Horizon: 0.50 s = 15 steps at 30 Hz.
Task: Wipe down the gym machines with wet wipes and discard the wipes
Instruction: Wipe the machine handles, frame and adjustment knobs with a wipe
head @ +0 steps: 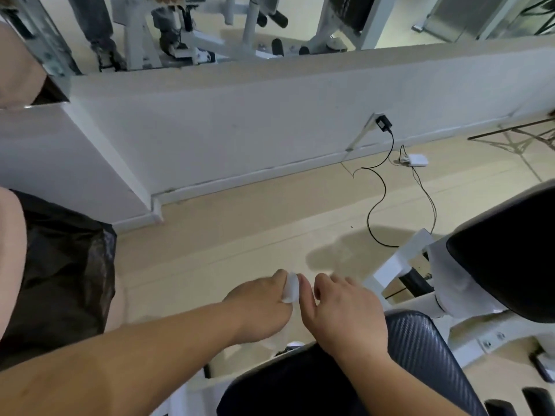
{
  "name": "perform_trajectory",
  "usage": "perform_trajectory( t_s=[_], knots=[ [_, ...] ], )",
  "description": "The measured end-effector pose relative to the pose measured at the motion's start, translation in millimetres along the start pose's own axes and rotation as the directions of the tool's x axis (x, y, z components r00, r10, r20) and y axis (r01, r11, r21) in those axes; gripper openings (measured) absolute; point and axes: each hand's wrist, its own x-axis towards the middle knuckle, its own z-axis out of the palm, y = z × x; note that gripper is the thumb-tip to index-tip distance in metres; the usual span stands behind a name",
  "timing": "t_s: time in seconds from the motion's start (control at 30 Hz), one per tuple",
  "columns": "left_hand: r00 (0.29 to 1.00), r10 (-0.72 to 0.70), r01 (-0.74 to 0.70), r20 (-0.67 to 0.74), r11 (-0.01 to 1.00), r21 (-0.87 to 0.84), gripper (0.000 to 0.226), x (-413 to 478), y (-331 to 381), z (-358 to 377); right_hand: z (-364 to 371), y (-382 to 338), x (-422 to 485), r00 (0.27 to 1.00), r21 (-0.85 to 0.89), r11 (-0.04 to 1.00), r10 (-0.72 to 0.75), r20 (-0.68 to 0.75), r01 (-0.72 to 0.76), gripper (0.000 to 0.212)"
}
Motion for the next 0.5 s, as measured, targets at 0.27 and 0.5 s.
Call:
perform_trajectory(
  t_s=[0.27, 0.5],
  knots=[
    [0.956, 0.125, -0.001, -0.264, 0.905, 0.425, 0.049, -24, 2, 31, -4, -1, 0, 0.997, -0.022, 1.0, 0.007, 0.074, -0.006, 0.059],
    [0.939, 0.214, -0.082, -0.269, 0.899, 0.43, 0.037, -14, -3, 26, -10, -2, 1, 0.992, -0.032, 0.999, 0.022, 0.121, -0.018, 0.064]
  ],
)
